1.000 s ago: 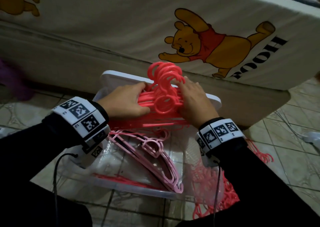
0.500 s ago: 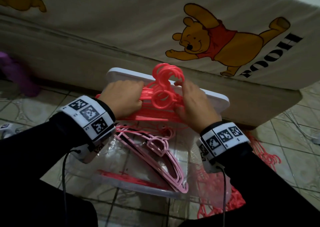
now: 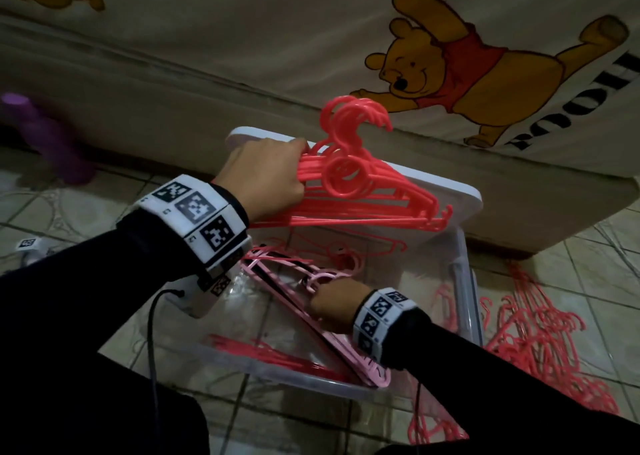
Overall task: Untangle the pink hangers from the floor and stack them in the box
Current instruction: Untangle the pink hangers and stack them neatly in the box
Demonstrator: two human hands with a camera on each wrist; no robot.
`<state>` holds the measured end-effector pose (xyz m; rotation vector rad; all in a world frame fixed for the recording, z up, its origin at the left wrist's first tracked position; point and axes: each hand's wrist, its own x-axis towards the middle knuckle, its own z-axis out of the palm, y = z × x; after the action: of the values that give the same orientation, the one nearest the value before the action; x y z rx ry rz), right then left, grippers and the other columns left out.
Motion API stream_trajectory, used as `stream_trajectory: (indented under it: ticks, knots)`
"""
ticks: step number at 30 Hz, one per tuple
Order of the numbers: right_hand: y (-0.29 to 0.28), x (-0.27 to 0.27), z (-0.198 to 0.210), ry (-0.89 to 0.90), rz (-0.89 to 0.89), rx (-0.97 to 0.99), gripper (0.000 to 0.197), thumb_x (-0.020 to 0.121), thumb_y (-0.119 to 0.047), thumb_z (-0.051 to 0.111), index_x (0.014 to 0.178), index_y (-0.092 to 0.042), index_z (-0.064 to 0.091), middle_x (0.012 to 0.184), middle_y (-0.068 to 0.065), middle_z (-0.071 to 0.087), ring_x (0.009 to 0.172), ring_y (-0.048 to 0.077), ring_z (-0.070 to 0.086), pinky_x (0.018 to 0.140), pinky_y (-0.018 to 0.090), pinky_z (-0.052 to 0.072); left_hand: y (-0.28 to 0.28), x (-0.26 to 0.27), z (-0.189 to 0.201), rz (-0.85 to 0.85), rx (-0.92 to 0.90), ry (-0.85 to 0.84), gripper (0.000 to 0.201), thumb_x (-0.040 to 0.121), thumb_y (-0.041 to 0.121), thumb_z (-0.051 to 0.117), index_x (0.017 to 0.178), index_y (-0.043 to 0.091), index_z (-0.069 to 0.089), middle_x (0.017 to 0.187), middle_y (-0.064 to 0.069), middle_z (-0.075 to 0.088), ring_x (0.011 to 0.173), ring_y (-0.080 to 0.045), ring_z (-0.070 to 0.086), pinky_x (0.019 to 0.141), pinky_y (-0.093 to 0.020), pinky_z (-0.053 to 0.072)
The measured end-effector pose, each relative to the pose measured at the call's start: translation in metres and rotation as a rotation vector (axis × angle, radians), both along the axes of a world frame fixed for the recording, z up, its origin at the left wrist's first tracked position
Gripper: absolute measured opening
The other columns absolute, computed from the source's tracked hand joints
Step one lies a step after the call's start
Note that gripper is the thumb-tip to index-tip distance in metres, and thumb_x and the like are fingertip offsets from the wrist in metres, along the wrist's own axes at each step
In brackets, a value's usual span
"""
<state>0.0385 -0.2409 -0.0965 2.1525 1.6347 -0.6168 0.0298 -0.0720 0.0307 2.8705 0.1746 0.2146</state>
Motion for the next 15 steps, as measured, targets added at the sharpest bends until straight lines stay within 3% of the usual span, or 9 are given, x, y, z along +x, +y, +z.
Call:
stream_trajectory:
  ticks: [2, 6, 8, 11, 15]
  knots:
    - [0.008, -0.003, -0.017, 0.031, 0.036, -0.066, 0.024, 0.088, -0.013, 0.051, 0.104, -0.005, 0.067, 0.100, 0.015, 0.068, 0.094, 0.033, 0.064, 0.067, 0.033, 0.042, 0.000, 0.001, -0.001, -0.009, -0.027, 0.024, 0.026, 0.080, 0.022, 0.054, 0.106, 0.020, 0.056, 0.095, -0.009, 0.065, 0.091, -0.035, 0.059, 0.077, -0.039, 0.049]
    - [0.018, -0.016, -0.040, 0.135, 0.070, -0.083, 0.019, 0.087, -0.008, 0.054, 0.100, -0.002, 0.065, 0.100, 0.016, 0.066, 0.094, 0.033, 0.064, 0.073, 0.033, 0.049, 0.000, 0.003, -0.003, -0.021, -0.056, 0.053, 0.027, 0.078, 0.022, 0.055, 0.105, 0.024, 0.054, 0.091, -0.005, 0.063, 0.086, -0.032, 0.059, 0.072, -0.038, 0.047]
    - [0.016, -0.024, -0.052, 0.204, 0.031, -0.075, 0.024, 0.093, -0.009, 0.046, 0.108, 0.002, 0.061, 0.109, 0.020, 0.062, 0.102, 0.033, 0.061, 0.079, 0.034, 0.047, 0.001, 0.003, -0.004, -0.017, -0.070, 0.071, 0.027, 0.078, 0.022, 0.055, 0.104, 0.025, 0.053, 0.086, 0.000, 0.058, 0.085, -0.031, 0.058, 0.069, -0.036, 0.044]
    - [0.016, -0.036, -0.060, 0.223, 0.010, -0.026, 0.034, 0.097, -0.018, 0.044, 0.126, -0.004, 0.053, 0.130, 0.016, 0.054, 0.118, 0.032, 0.051, 0.091, 0.035, 0.041, 0.002, 0.003, -0.003, -0.024, -0.063, 0.079, 0.030, 0.077, 0.021, 0.056, 0.106, 0.026, 0.053, 0.088, -0.002, 0.059, 0.081, -0.030, 0.055, 0.067, -0.034, 0.037]
    - [0.036, -0.040, -0.059, 0.370, -0.155, -0.058, 0.037, 0.092, -0.006, 0.052, 0.127, 0.005, 0.050, 0.126, 0.024, 0.054, 0.114, 0.035, 0.052, 0.076, 0.024, 0.032, 0.002, 0.002, -0.002, -0.043, -0.035, 0.059, 0.035, 0.077, 0.022, 0.058, 0.111, 0.026, 0.055, 0.097, -0.005, 0.066, 0.087, -0.031, 0.059, 0.066, -0.033, 0.033]
